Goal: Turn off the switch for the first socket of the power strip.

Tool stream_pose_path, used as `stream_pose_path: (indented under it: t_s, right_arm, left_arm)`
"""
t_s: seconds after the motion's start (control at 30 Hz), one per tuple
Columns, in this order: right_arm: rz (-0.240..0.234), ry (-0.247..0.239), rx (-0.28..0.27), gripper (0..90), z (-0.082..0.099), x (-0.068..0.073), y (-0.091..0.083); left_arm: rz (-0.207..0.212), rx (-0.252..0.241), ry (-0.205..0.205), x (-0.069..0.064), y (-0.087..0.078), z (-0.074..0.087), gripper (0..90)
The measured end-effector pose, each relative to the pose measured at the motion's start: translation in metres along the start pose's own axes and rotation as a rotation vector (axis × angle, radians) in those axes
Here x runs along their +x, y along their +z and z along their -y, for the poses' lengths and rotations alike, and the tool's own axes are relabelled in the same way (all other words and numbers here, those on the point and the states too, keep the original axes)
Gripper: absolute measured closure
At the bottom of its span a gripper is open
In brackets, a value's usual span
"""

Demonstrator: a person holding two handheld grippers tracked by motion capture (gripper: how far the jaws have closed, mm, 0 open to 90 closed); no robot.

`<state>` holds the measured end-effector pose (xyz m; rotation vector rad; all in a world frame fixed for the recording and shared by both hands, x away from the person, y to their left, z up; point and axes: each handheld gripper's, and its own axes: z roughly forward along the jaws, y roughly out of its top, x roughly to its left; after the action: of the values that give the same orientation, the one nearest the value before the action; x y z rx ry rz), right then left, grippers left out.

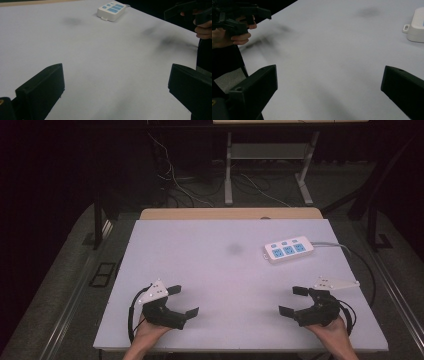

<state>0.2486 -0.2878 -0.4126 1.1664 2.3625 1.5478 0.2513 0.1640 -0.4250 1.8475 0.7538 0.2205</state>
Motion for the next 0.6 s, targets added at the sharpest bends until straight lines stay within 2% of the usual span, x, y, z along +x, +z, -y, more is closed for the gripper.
stream_pose_path:
  t_s: [0.6]
  right_arm:
    - [-0.01,0.017,0.022,0.4,0.0001,-0.0005,0.0002]
  left_arm:
    - [0.006,-0.003,-0.008,0.0006,0.0007,-0.0001,0.0]
